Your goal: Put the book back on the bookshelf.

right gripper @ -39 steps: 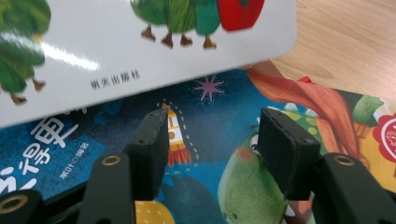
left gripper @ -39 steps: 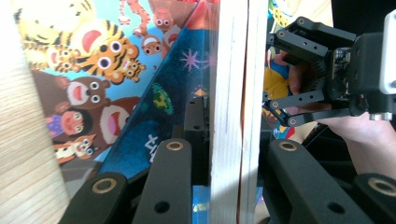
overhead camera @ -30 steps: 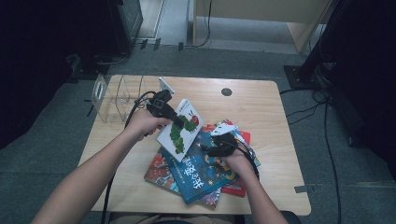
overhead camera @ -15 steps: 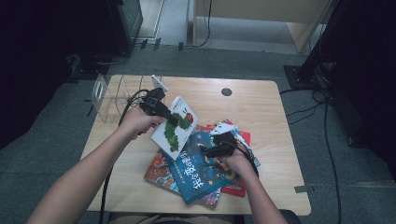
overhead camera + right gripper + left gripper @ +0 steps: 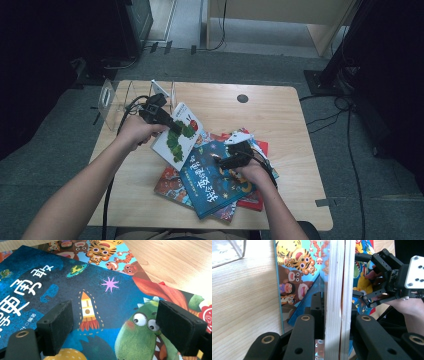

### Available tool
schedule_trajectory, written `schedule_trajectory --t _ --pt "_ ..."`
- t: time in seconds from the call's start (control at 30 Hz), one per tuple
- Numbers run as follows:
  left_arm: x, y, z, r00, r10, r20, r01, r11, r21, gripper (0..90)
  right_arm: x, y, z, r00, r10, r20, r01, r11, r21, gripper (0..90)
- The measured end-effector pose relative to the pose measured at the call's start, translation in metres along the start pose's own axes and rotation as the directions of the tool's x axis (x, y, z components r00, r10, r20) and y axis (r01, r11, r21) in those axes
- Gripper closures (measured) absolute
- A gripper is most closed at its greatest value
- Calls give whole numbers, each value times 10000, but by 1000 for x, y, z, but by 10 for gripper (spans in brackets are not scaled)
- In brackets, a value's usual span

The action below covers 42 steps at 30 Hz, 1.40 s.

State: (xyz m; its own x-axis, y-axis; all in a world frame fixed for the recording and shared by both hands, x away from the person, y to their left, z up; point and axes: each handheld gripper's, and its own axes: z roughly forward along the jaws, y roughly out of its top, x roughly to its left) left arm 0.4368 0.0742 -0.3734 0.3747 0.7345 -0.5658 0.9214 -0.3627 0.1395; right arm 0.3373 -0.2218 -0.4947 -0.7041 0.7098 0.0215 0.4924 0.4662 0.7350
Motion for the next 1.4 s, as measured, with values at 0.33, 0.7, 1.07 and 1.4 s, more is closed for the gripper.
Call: schedule_trajectory --t 0.33,0.7,1.07,1.4 --pt "8 -11 -11 9996 -151 -243 150 9999 -47 778 -1 0 0 10000 7 -54 -7 10000 -17 140" --pt "17 -23 -19 9987 -331 -379 329 9994 -56 778 -2 1 1 9999 -35 -112 35 10000 -13 139" --pt "25 -30 -25 9968 -531 -590 527 9986 -91 778 -3 2 3 9998 -107 -166 107 9999 -3 138" --pt "34 -34 -32 9936 -737 -857 727 9972 -153 778 -4 3 3 9998 -130 -169 130 9999 23 137"
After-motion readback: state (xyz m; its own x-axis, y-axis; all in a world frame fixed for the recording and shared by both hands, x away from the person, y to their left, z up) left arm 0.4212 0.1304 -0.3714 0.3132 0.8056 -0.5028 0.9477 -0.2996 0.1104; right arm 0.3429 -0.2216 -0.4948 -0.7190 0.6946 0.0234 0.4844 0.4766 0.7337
